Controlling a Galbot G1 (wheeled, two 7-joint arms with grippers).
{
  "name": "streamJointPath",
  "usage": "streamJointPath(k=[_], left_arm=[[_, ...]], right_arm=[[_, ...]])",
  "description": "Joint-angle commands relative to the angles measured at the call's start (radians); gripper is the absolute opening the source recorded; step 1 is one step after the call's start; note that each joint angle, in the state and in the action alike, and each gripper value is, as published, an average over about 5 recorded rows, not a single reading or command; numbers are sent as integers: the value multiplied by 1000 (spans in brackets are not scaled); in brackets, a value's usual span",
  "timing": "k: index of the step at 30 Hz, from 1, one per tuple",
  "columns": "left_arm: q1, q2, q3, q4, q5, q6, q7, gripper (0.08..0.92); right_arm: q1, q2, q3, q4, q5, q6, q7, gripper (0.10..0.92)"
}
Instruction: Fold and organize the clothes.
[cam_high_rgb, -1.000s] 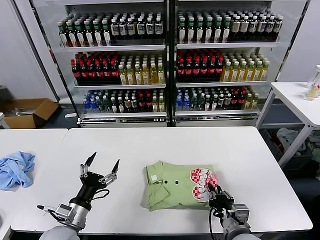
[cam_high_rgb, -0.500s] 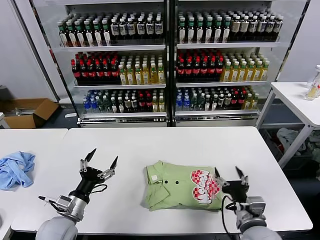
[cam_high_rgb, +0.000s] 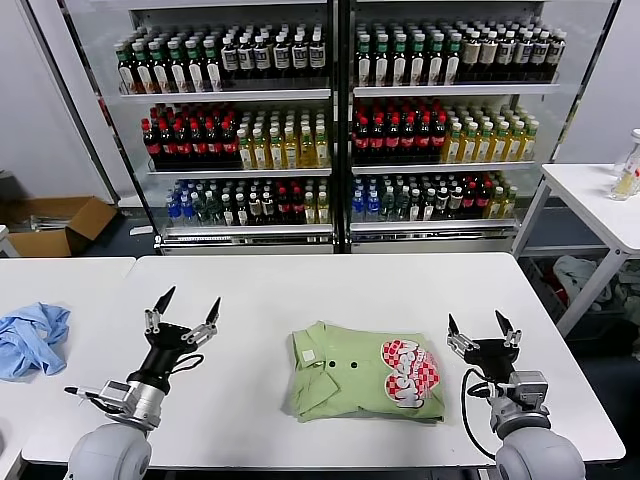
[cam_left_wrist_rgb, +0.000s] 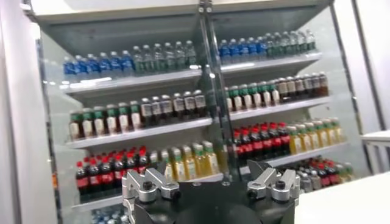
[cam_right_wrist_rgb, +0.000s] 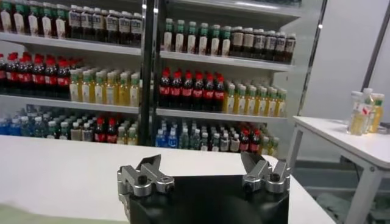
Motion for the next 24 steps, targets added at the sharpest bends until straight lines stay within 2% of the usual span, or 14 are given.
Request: streamJointPath(k=[1, 7, 12, 18, 24], left_arm=[[48, -36, -37, -14, 38, -22, -27, 823], [-15, -11, -10, 22, 36, -18, -25, 823], [-53, -5, 1, 47, 37, -5, -17, 823], [-27, -36, 1, 30, 29, -17, 18, 823], [-3, -31, -11, 26, -25, -16, 19, 823]], right_arm=[[56, -38, -4, -57, -6, 58, -33, 823], [53, -68, 2, -98, -123, 160, -71, 823], [70, -70, -15, -149, -230, 255, -36, 823], [88, -89, -16, -173, -225, 275, -28, 823], [117, -92, -28, -188, -221, 253, -56, 823]])
